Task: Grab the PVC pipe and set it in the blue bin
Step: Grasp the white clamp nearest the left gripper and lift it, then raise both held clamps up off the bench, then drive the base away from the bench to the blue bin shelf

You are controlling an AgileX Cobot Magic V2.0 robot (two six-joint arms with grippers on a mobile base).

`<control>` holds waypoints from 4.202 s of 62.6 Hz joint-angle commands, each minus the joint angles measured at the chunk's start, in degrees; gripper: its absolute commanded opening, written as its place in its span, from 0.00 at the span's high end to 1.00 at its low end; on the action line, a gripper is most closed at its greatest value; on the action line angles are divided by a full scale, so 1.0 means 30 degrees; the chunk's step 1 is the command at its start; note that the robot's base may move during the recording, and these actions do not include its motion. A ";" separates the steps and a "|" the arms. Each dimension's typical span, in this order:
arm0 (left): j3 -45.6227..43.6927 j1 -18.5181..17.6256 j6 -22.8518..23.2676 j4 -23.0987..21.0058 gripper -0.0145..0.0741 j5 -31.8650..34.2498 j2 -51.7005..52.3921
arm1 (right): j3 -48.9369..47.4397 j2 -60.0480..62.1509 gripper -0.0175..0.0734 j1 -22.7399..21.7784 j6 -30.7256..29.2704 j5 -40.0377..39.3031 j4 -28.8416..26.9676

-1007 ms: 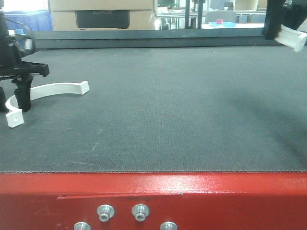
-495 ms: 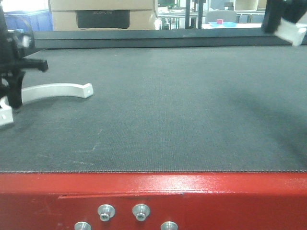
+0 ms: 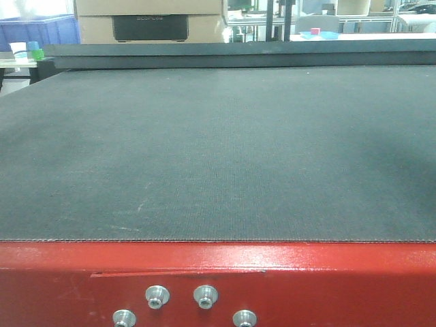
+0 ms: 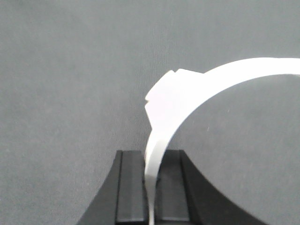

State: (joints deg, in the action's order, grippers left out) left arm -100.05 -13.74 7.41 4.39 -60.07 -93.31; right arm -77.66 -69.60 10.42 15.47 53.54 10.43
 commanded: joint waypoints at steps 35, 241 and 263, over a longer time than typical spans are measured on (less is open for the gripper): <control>1.4773 -0.1039 0.0127 -0.1463 0.96 1.6197 1.0899 | 1.1585 1.0768 0.99 0.0011 0.1202 -0.9531 0.0096; 1.8642 -0.1039 0.0127 -0.1317 0.96 1.7673 1.8192 | 1.0268 1.2358 0.98 0.0011 -0.5158 -0.6984 -0.5099; 1.8642 -0.1039 0.0127 -0.1317 0.96 1.7673 1.8192 | 1.0268 1.2358 0.98 0.0011 -0.5158 -0.6984 -0.5099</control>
State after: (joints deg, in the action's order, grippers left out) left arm -44.11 -16.42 7.52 0.52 -8.30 -39.15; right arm -46.36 -32.79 10.42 0.39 34.23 -5.01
